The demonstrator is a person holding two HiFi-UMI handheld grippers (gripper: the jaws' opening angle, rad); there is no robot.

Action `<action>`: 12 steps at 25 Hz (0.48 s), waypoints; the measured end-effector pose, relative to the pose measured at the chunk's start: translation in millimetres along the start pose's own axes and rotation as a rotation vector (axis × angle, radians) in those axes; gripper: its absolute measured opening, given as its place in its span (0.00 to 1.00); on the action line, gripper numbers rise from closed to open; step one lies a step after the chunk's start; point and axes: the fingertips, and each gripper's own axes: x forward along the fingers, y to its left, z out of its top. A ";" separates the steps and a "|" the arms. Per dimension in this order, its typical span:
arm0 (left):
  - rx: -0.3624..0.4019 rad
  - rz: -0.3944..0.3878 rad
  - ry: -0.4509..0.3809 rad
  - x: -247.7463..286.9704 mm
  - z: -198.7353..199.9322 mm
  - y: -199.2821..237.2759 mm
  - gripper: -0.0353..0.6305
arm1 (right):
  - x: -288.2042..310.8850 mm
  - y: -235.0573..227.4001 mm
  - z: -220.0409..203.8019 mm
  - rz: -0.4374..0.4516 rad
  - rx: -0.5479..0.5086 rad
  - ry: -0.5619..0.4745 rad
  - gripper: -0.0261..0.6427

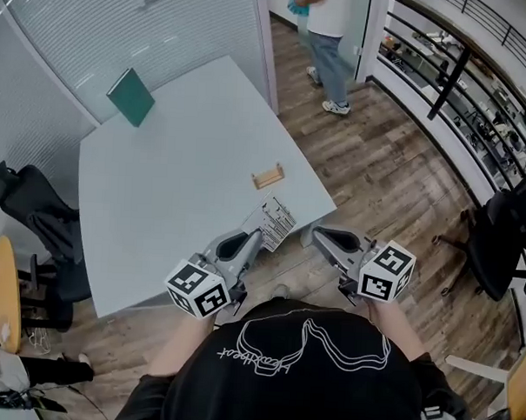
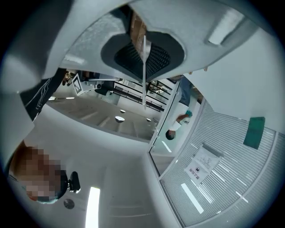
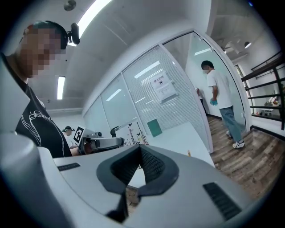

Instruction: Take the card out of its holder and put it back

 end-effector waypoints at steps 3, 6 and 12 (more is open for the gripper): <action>0.026 0.014 -0.004 -4.3 1.1 -12.3 0.09 | -12.0 8.2 0.7 -0.003 0.002 -0.007 0.05; 0.018 0.017 -0.007 -9.2 -3.8 -23.7 0.09 | -21.6 16.8 -2.1 -0.002 0.005 -0.016 0.05; 0.019 0.019 -0.010 -18.3 -12.8 -36.2 0.09 | -32.1 26.4 -9.5 0.007 0.027 -0.027 0.05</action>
